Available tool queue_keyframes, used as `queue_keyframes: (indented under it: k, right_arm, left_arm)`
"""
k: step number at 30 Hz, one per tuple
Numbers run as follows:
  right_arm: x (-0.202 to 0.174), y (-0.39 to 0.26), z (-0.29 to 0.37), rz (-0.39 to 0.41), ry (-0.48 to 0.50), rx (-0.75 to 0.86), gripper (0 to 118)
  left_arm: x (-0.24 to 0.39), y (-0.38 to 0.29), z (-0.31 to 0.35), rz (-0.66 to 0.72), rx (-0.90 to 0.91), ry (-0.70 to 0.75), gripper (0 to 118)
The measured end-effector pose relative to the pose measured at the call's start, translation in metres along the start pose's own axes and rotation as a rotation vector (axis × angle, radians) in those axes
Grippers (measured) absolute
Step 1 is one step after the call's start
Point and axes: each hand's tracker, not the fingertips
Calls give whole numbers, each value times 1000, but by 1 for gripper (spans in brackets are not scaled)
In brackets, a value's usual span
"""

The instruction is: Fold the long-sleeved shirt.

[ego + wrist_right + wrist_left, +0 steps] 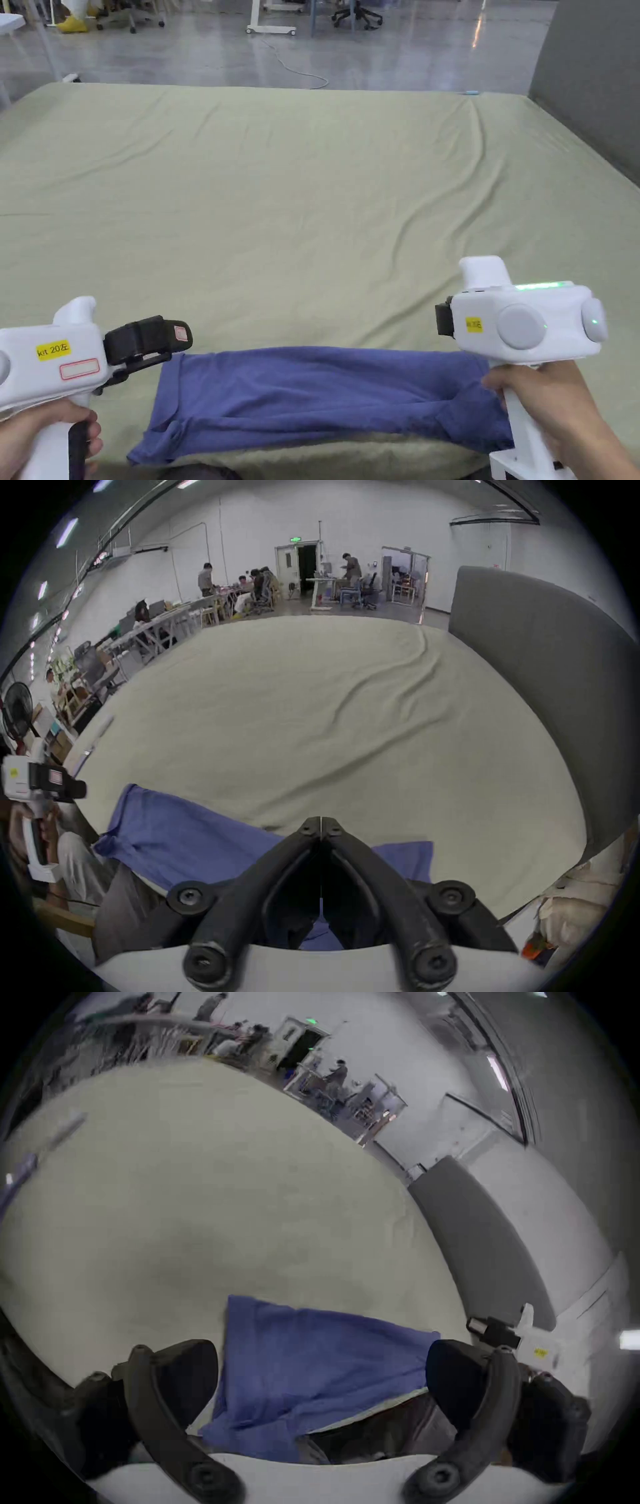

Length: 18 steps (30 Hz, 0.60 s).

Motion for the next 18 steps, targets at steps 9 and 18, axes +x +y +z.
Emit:
queue_keyframes:
  k: [9,18]
  right_arm:
    - [-23,-15,2,-21,70,-26,0]
    - [-27,-26,5,-51,88,-41,0]
  left_arm:
    - [-61,-29,-41,257,-236,-277,118]
    - [-94,-14,-93,274,-181,-384,118]
